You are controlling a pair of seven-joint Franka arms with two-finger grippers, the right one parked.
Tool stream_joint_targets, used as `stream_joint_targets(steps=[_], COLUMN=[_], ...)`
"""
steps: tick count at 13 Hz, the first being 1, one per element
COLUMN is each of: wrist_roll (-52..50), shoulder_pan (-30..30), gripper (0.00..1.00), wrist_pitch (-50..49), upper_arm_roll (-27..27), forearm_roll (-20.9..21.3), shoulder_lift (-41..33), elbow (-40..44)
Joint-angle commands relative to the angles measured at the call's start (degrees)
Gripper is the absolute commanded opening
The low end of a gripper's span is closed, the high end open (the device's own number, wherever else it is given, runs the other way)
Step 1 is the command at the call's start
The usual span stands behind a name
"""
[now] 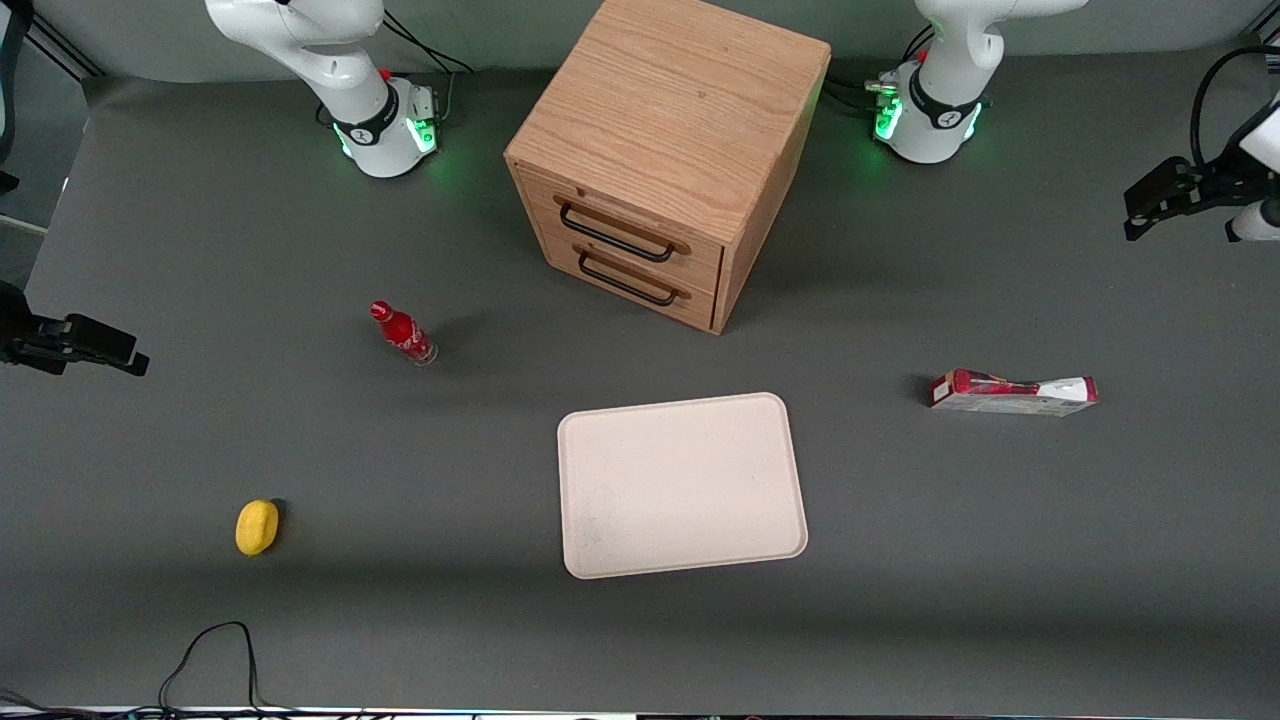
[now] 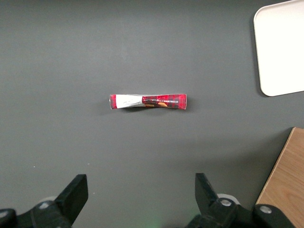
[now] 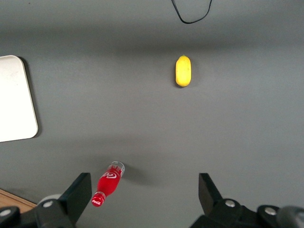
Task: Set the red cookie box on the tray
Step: 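Move the left gripper down over the red-and-white cookie box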
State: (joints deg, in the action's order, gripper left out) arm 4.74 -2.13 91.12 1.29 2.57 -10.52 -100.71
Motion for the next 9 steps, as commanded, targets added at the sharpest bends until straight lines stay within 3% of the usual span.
stream_joint_targets(steps=[1,4,6,9], wrist_roll=[1.32,1.06,1.41,-5.66], shoulder_pan=[-1.04,-1.04,-0.78,-0.16], gripper=[1.00,1.00,1.00,0.99], wrist_pitch=[-1.47,0.97,6.77,9.94], upper_arm_roll=[0.29,0.21,-0.15,-1.72], forearm_roll=[-1.43,0.06,3.39,2.96], shoulder_lift=[-0.11,0.94,2.61,5.76], elbow=[1.13,0.69,-1.06,-2.21])
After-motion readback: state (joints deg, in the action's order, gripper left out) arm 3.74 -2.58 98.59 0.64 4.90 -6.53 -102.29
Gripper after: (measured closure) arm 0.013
